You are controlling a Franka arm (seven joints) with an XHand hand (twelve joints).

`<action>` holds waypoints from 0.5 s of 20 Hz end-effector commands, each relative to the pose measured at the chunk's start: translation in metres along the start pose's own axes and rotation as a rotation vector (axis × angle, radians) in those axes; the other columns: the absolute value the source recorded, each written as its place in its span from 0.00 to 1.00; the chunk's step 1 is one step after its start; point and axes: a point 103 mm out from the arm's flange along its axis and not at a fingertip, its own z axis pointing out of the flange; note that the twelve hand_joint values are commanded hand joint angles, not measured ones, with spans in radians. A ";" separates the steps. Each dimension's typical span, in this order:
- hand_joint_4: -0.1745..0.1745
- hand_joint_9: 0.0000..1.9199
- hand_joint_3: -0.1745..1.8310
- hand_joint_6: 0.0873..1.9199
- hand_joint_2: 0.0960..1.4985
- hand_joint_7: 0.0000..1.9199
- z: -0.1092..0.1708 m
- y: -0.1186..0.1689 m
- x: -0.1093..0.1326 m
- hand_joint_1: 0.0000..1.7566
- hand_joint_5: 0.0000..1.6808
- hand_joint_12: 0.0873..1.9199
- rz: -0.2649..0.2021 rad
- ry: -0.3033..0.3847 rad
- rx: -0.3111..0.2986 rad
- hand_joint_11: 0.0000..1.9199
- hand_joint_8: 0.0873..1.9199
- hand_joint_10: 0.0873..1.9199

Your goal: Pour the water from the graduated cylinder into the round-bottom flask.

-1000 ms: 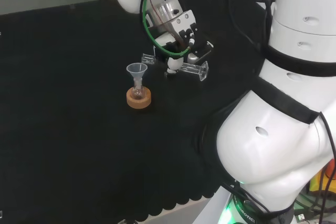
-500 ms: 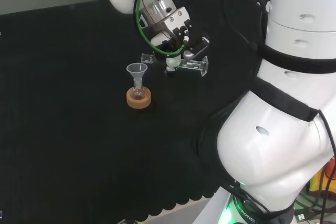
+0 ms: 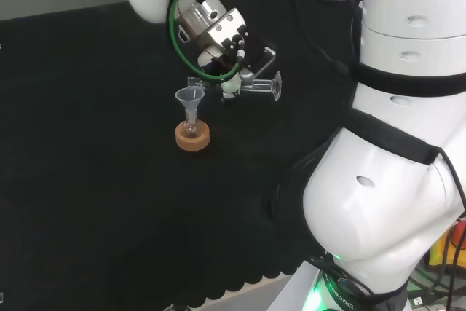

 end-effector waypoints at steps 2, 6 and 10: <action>0.00 0.77 0.09 0.48 0.72 0.54 -0.005 -0.001 0.005 0.72 0.59 0.32 0.007 -0.042 0.017 0.70 0.47 0.00; 0.00 0.77 0.09 0.48 0.72 0.54 -0.005 -0.004 0.002 0.72 0.59 0.32 0.022 -0.046 0.027 0.70 0.47 0.00; 0.00 0.77 0.09 0.48 0.72 0.54 -0.005 -0.007 -0.002 0.72 0.59 0.32 0.030 -0.055 0.038 0.70 0.47 0.00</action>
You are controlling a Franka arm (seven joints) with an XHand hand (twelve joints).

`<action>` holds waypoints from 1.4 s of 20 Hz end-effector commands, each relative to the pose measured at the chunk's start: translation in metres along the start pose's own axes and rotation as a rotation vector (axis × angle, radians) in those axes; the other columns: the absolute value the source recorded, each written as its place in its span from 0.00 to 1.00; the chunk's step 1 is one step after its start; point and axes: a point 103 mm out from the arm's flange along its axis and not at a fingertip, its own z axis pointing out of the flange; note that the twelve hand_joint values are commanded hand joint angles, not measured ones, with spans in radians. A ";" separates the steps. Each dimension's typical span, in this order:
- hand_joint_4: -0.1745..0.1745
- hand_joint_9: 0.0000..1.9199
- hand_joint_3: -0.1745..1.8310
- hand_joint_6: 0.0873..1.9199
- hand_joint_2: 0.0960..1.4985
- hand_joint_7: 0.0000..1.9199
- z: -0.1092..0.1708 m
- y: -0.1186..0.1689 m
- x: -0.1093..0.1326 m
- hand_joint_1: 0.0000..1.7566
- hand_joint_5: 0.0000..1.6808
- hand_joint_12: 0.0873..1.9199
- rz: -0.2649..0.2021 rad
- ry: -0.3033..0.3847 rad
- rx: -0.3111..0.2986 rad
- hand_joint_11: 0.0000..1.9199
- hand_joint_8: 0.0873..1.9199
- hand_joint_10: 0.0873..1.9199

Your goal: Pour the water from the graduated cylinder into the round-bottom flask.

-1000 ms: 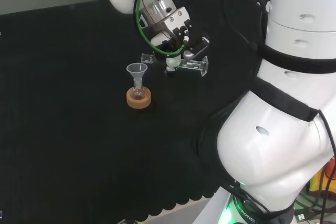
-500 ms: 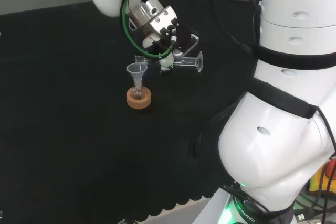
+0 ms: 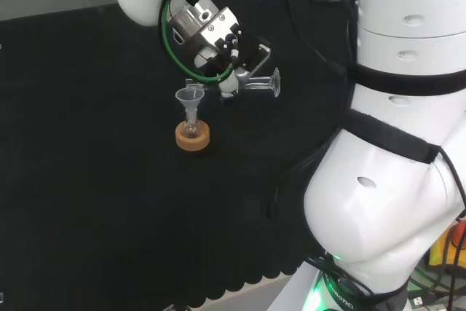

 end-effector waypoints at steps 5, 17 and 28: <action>0.00 0.77 0.09 0.48 0.72 0.54 0.002 -0.004 -0.003 0.72 0.59 0.32 0.017 -0.032 0.021 0.70 0.47 0.00; 0.00 0.77 0.09 0.48 0.72 0.54 0.005 -0.002 -0.011 0.72 0.59 0.32 0.054 -0.045 0.033 0.70 0.47 0.00; 0.00 0.77 0.09 0.48 0.72 0.54 0.002 -0.001 -0.011 0.72 0.59 0.32 0.074 -0.077 0.049 0.70 0.48 0.00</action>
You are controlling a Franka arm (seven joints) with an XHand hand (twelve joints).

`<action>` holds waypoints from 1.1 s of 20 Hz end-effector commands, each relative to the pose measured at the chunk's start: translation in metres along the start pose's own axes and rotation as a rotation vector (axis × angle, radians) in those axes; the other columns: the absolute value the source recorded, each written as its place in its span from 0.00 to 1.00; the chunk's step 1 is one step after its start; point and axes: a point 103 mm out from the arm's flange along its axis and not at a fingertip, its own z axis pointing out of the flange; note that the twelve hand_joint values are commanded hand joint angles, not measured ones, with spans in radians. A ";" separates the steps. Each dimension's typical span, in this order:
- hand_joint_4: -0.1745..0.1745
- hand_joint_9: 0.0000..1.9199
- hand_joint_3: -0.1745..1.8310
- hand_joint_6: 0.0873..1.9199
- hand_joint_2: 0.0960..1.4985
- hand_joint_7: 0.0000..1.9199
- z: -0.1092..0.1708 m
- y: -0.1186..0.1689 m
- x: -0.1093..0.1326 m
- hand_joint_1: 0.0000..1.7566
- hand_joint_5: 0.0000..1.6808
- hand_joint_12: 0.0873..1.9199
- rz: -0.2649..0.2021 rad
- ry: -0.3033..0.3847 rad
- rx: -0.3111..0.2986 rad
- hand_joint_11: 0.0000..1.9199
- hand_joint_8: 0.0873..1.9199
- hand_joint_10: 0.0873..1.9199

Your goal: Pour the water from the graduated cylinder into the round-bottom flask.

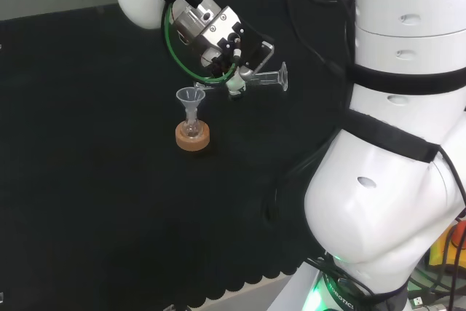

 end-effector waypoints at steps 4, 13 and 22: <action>0.00 0.77 0.09 0.48 0.72 0.54 -0.004 0.001 0.002 0.72 0.59 0.32 0.015 -0.041 0.015 0.70 0.48 0.00; 0.00 0.77 0.09 0.48 0.72 0.54 -0.009 -0.003 0.005 0.72 0.59 0.32 0.026 -0.081 0.018 0.70 0.48 0.00; 0.00 0.77 0.09 0.48 0.72 0.54 -0.004 -0.006 -0.001 0.72 0.59 0.32 0.041 -0.082 0.028 0.69 0.48 0.00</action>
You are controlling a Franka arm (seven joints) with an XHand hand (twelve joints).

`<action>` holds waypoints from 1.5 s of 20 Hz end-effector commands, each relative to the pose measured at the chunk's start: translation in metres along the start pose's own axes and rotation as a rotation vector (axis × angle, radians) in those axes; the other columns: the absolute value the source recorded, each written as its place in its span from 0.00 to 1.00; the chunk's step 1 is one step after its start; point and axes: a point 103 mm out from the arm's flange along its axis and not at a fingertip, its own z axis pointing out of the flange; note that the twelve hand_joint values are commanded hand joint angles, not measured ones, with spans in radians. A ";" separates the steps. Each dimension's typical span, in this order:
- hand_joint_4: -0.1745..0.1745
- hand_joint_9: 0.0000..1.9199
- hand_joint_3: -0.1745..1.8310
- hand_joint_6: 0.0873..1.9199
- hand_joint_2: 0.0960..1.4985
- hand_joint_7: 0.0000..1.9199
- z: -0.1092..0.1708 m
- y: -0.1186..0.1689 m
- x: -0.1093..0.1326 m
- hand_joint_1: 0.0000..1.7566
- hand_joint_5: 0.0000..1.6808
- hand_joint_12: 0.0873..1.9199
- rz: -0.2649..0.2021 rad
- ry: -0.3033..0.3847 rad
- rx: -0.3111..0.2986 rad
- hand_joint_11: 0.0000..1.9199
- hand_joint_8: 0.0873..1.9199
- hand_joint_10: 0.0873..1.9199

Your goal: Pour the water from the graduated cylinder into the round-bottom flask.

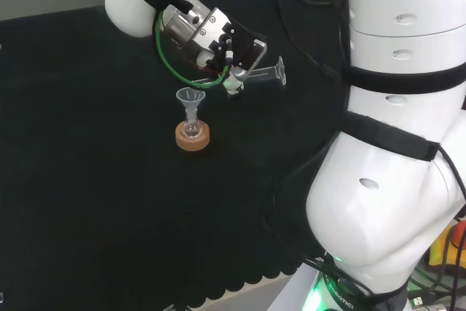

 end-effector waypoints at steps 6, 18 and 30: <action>0.00 0.77 0.09 0.48 0.72 0.54 0.005 0.000 -0.006 0.72 0.59 0.32 0.005 -0.002 -0.003 0.69 0.47 0.00; 0.00 0.77 0.09 0.48 0.72 0.54 0.002 0.003 -0.004 0.72 0.59 0.32 0.000 0.036 -0.072 0.69 0.47 0.00; 0.00 0.77 0.09 0.49 0.72 0.53 0.019 -0.002 -0.017 0.72 0.59 0.32 -0.016 0.352 -0.354 0.69 0.48 0.00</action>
